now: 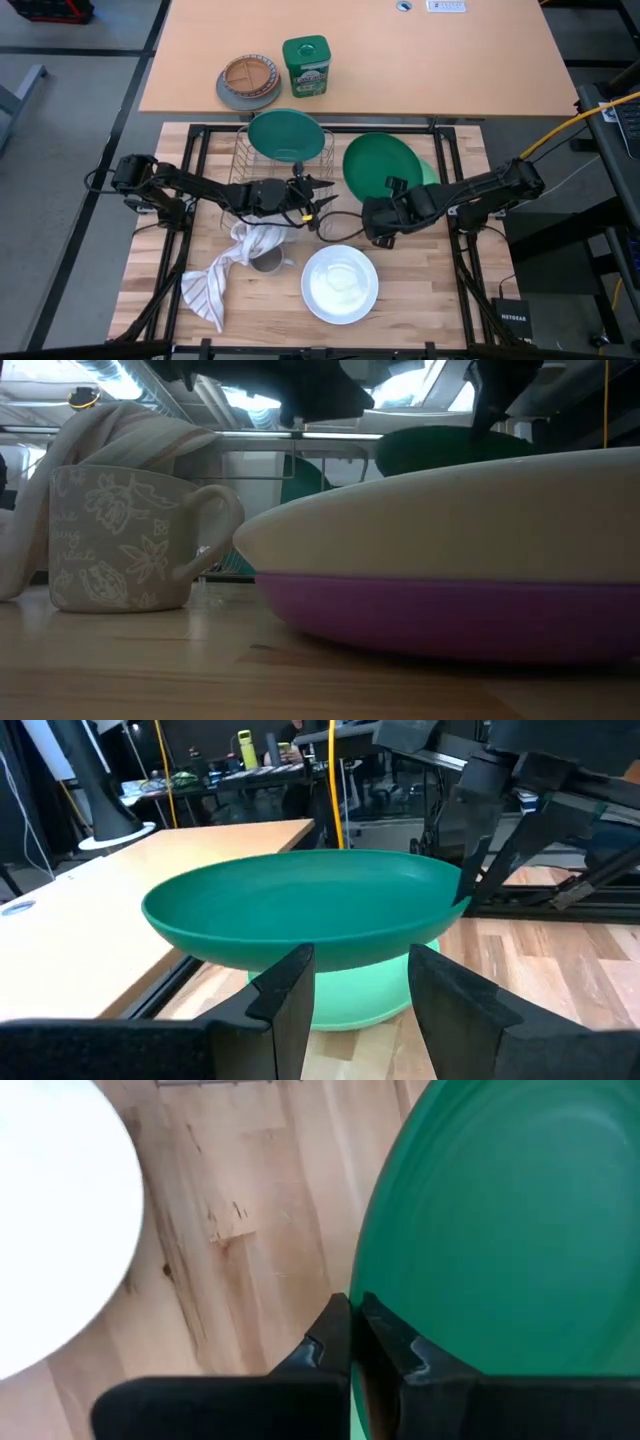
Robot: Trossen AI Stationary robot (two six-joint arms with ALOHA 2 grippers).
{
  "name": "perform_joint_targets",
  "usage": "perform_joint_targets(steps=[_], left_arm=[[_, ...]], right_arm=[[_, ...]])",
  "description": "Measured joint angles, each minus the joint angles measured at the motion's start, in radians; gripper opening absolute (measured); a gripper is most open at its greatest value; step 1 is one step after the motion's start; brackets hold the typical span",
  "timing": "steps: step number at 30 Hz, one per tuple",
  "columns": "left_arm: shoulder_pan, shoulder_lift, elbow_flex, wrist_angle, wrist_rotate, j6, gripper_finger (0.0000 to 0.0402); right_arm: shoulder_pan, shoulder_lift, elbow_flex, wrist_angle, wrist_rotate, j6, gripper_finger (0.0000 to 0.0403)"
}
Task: Sort dishes
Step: Put the green plate into the gray dish rack
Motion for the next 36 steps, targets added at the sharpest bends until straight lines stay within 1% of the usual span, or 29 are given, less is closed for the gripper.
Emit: perform_joint_targets(steps=[5,10,15,21,26,29,33,36], left_arm=[[-0.001,-0.034,0.0,-0.005,-0.001,0.031,0.0153],[-0.009,-0.113,0.0,-0.038,-0.016,0.086,0.0153],[-0.032,-0.217,0.0,-0.138,-0.016,0.182,0.0153],[-0.08,-0.344,0.0,-0.25,-0.016,0.271,0.0153],[-0.128,-0.42,0.0,-0.353,-0.016,0.281,0.0153],[-0.153,-0.449,0.0,-0.429,-0.016,0.281,0.0153],[-0.178,-0.46,0.0,-0.501,-0.016,0.281,0.0153],[-0.189,-0.459,0.0,-0.531,-0.015,0.281,0.0153]], right_arm=[[0.006,-0.001,0.005,0.025,-0.012,0.026,0.0005],[0.003,-0.002,0.077,0.044,-0.034,0.028,0.0005],[0.003,-0.002,0.221,0.044,-0.103,0.021,0.0006],[0.003,-0.003,0.454,0.046,-0.186,0.021,0.0005],[0.003,-0.003,0.645,0.047,-0.228,0.021,0.0005],[0.003,-0.003,0.742,0.047,-0.229,0.021,0.0005],[0.003,-0.004,0.822,0.048,-0.228,0.02,0.0005],[0.003,-0.004,0.836,0.048,-0.222,0.017,0.0004]])
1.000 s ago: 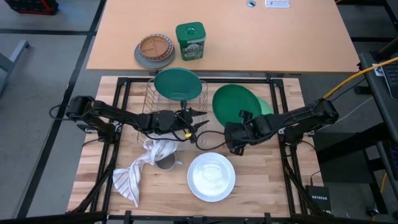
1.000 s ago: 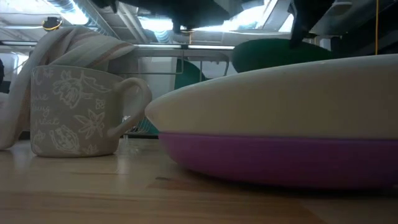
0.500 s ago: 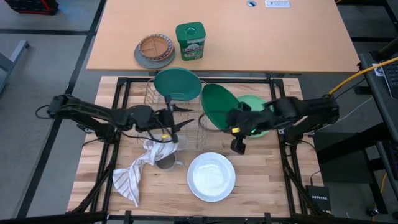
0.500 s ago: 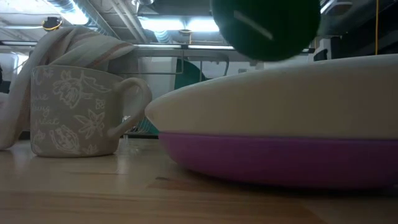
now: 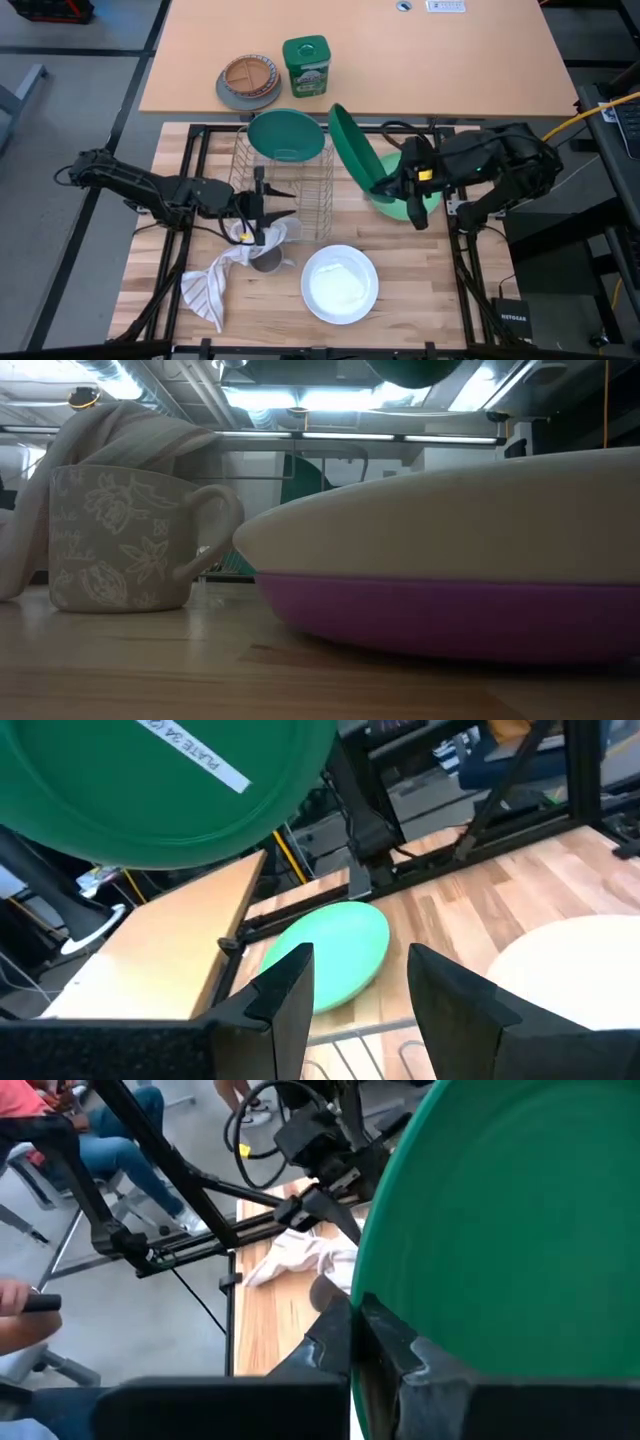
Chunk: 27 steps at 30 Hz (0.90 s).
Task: Sort dishes
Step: Put the green plate into the gray dish rack
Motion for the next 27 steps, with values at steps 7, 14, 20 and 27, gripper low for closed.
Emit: perform_joint_targets(steps=[7,14,20,27], left_arm=[[0.0,0.0,0.0,0.007,0.0,-0.003,0.0153],[0.004,0.0,0.0,0.121,-0.001,-0.059,0.0153],[0.004,0.0,0.0,0.326,-0.045,-0.139,0.0153],[0.008,0.0,0.0,0.427,-0.286,-0.294,0.0153]], right_arm=[[0.0,0.021,0.0,-0.054,0.001,-0.003,0.0004],[0.001,0.104,0.0,-0.115,0.001,-0.067,0.0006],[0.001,0.217,-0.001,-0.208,0.022,-0.165,0.0005],[0.003,0.357,-0.001,-0.328,0.112,-0.263,0.0004]])
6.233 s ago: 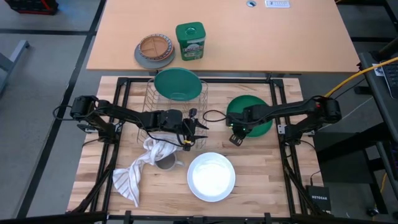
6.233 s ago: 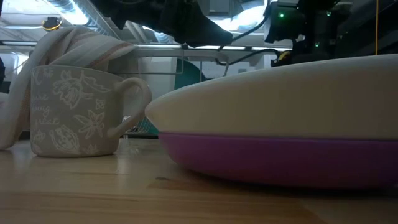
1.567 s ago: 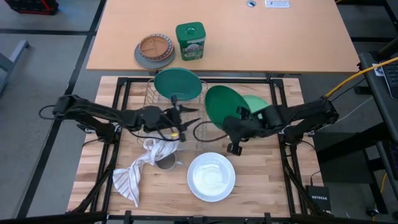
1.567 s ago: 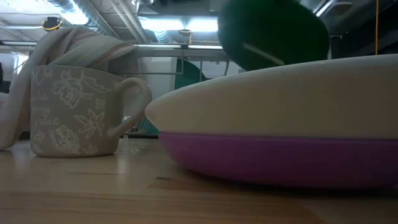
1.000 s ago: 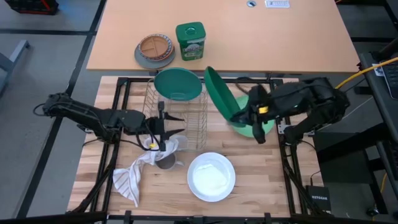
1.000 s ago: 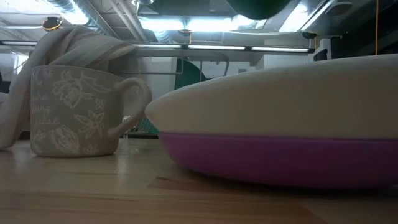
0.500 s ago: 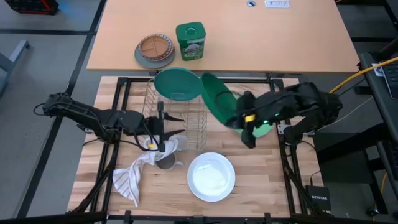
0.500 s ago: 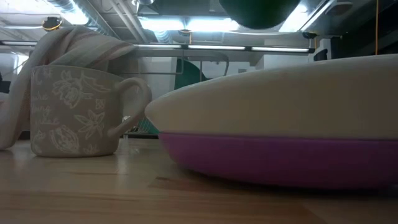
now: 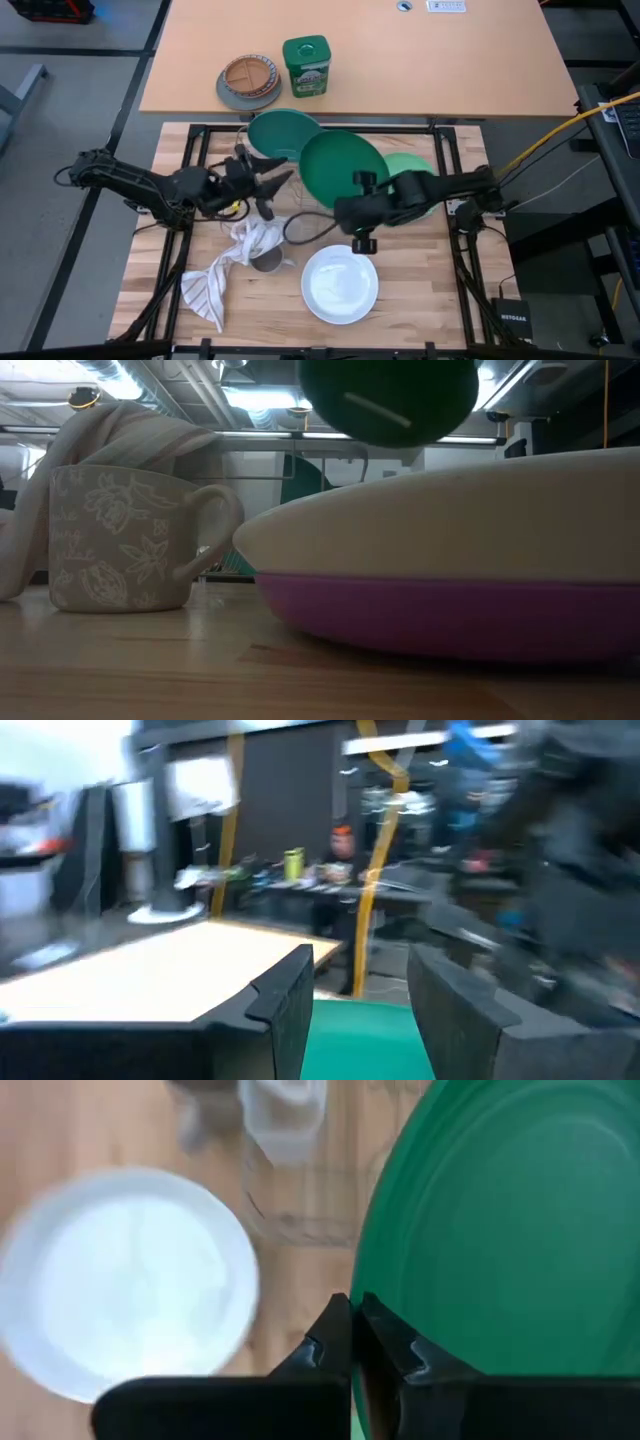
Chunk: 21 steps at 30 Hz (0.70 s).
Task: Sort dishes
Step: Put the green plate into the gray dish rack
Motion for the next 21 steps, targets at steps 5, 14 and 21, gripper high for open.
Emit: perform_joint_targets(steps=[5,14,21], left_arm=[[0.038,0.0,0.0,-0.139,-0.077,-0.194,0.0153],[0.148,0.0,0.0,-0.48,-0.079,-0.505,0.0153],[0.191,0.0,0.0,-0.551,-0.054,-0.576,0.0153]], right_arm=[[0.018,0.081,-0.001,-0.016,0.071,-0.095,0.0005],[0.066,0.162,-0.001,-0.016,0.228,-0.211,0.0004],[0.083,0.174,-0.001,-0.017,0.276,-0.23,0.0005]])
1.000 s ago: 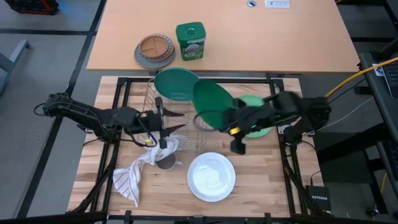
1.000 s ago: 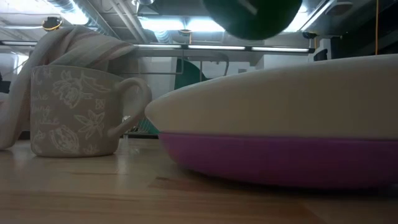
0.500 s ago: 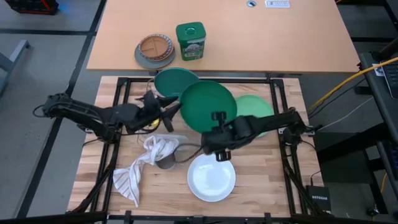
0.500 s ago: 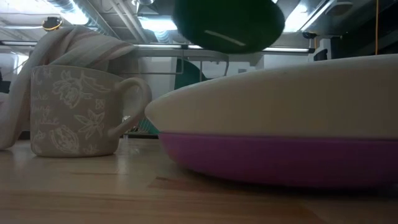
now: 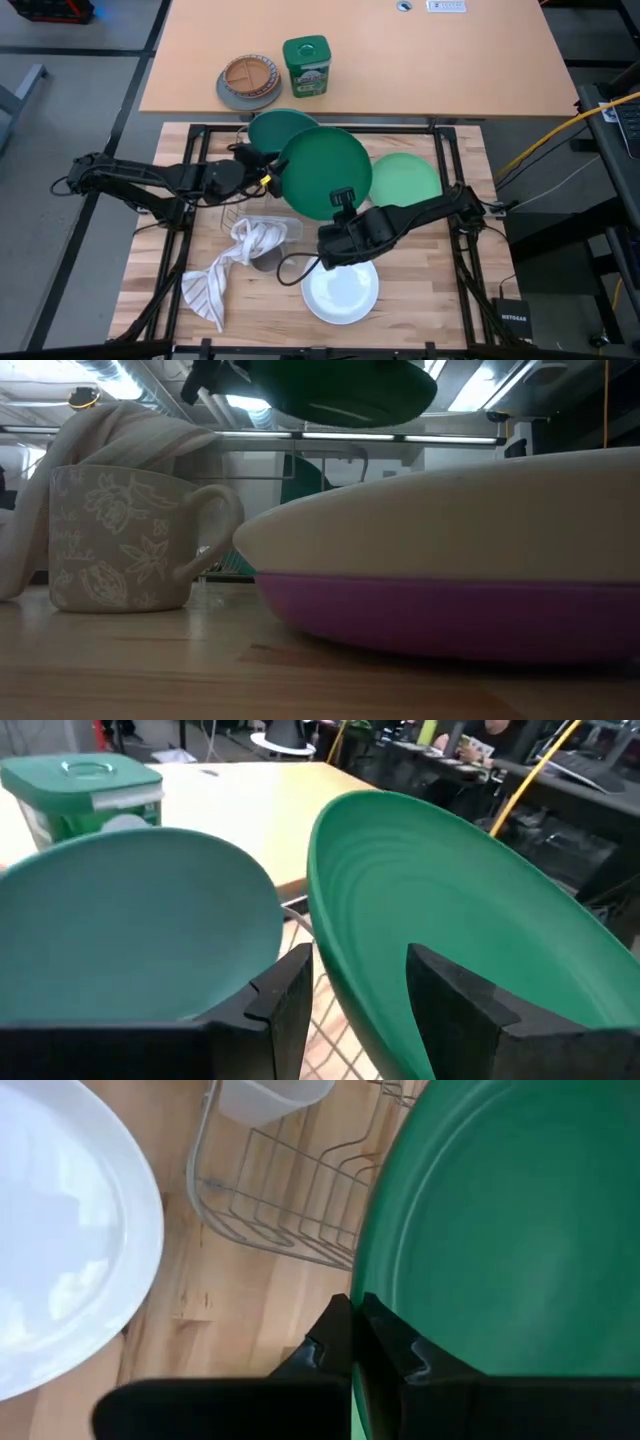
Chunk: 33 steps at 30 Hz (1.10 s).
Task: Sort dishes
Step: Put the green plate into the gray dish rack
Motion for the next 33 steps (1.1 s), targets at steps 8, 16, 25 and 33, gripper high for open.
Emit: perform_joint_targets(steps=[8,16,25,33], left_arm=[[0.014,0.0,0.0,-0.067,0.055,-0.074,0.0153],[0.014,0.0,0.0,-0.067,0.053,-0.05,0.0092],[0.015,0.0,0.001,-0.081,0.045,-0.032,0.001],[0.014,0.0,0.001,-0.091,0.055,0.014,0.0004]], right_arm=[[0.0,0.0,0.0,0.0,0.023,-0.006,0.0005],[0.0,0.0,-0.001,0.008,0.023,-0.025,0.0009],[0.0,0.0,-0.001,0.054,0.008,-0.03,0.0016],[0.0,0.0,-0.001,0.121,-0.104,-0.026,0.0034]])
